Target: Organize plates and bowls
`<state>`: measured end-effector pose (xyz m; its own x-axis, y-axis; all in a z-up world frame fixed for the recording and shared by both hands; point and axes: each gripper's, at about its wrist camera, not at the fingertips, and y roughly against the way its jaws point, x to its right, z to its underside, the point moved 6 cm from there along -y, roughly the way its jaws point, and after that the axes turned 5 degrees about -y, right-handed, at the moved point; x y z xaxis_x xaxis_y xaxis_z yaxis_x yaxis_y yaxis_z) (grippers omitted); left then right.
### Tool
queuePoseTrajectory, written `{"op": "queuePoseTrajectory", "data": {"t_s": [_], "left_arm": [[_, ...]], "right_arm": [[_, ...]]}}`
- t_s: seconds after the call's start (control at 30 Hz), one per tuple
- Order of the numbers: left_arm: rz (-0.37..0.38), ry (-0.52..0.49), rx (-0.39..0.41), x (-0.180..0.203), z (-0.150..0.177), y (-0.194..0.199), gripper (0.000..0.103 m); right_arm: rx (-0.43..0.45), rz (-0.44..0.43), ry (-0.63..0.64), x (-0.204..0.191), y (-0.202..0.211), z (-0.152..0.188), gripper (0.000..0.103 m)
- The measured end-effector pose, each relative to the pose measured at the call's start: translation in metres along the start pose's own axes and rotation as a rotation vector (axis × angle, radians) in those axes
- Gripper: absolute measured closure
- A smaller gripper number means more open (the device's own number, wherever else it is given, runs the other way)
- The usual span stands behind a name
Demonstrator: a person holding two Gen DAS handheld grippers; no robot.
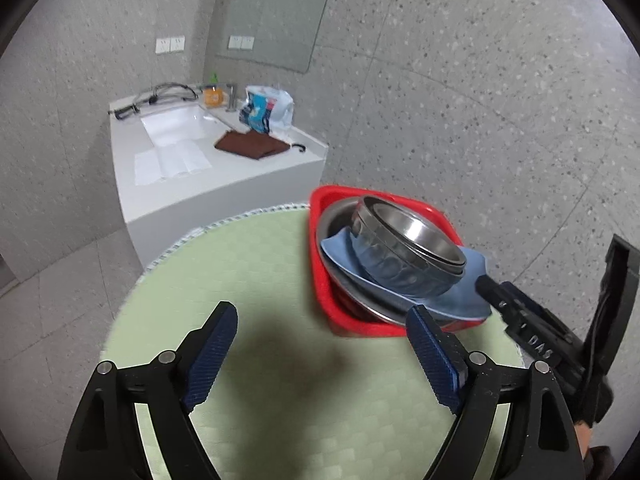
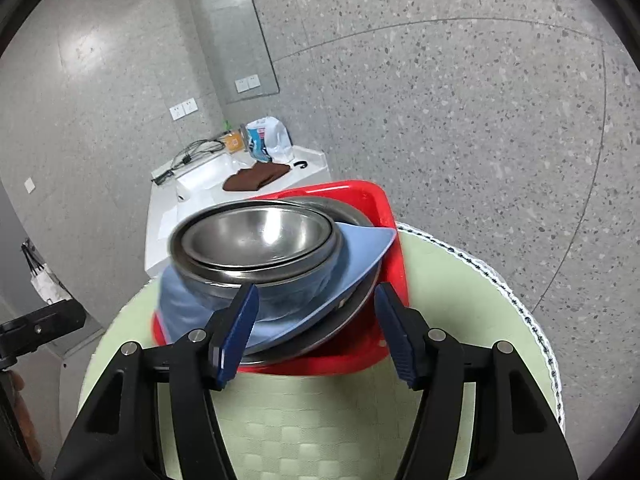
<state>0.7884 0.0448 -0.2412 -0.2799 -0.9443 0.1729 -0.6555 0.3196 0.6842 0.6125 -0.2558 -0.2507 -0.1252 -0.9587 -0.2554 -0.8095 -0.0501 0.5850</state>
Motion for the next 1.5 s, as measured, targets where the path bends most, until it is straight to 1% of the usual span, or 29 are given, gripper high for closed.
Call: {"op": "queuePoseTrajectory", "data": {"t_s": [0.1,0.13,0.17,0.23,0.3,0.33,0.37,0.4,0.47,0.53,0.63,0.7,0.87,1.0,1.07,1.17,1.27,1.37,1.5], "left_arm": [[-0.033,-0.023,0.031,0.003,0.007,0.029,0.015],[-0.039,-0.031,0.043,0.007,0.011,0.039,0.015],[-0.039,-0.038,0.056,0.010,0.014,0.048,0.013],[-0.049,-0.053,0.077,0.018,0.021,0.069,0.013],[-0.060,-0.061,0.097,0.027,0.029,0.092,0.007],[-0.067,-0.061,0.113,0.033,0.033,0.106,0.007],[-0.075,-0.062,0.125,0.037,0.036,0.116,0.006],[-0.091,-0.064,0.143,0.044,0.040,0.130,0.004],[-0.129,-0.070,0.183,0.058,0.050,0.161,0.002],[-0.161,-0.072,0.226,0.075,0.060,0.189,0.001],[-0.201,-0.074,0.286,0.110,0.086,0.236,0.001],[-0.243,-0.065,0.314,0.138,0.108,0.266,0.001],[-0.301,-0.033,0.353,0.210,0.170,0.334,0.001],[-0.314,-0.029,0.369,0.257,0.210,0.380,0.001],[-0.321,-0.022,0.373,0.274,0.225,0.403,0.001],[-0.317,-0.027,0.409,0.302,0.249,0.445,0.001],[-0.321,-0.044,0.424,0.321,0.267,0.475,0.001],[-0.311,-0.045,0.440,0.332,0.282,0.499,0.001],[-0.301,-0.050,0.453,0.334,0.296,0.525,0.001]], "right_arm": [[0.028,-0.002,-0.002,-0.010,0.024,-0.001,0.039],[0.033,-0.007,-0.003,-0.014,0.033,0.000,0.036],[0.035,-0.008,-0.002,-0.019,0.046,0.001,0.033],[0.036,-0.021,-0.001,-0.028,0.065,0.005,0.032],[0.033,-0.026,0.009,-0.039,0.088,0.010,0.025],[0.024,-0.025,0.019,-0.044,0.098,0.012,0.022],[0.017,-0.051,0.028,-0.050,0.112,0.014,0.021],[0.013,-0.067,0.035,-0.054,0.121,0.016,0.020],[0.011,-0.077,0.059,-0.060,0.146,0.017,0.010],[0.022,-0.109,0.069,-0.062,0.167,0.019,0.006],[0.040,-0.130,0.106,-0.058,0.204,0.022,0.001],[0.054,-0.152,0.130,-0.052,0.231,0.026,0.000],[0.075,-0.182,0.183,-0.024,0.299,0.036,0.000],[0.099,-0.189,0.209,-0.005,0.350,0.048,0.000],[0.103,-0.197,0.209,0.001,0.373,0.054,0.000],[0.122,-0.216,0.208,0.006,0.407,0.061,0.000],[0.155,-0.221,0.213,0.008,0.440,0.067,0.000],[0.173,-0.224,0.216,0.007,0.463,0.074,0.000],[0.198,-0.227,0.216,0.002,0.486,0.080,0.000]]}}
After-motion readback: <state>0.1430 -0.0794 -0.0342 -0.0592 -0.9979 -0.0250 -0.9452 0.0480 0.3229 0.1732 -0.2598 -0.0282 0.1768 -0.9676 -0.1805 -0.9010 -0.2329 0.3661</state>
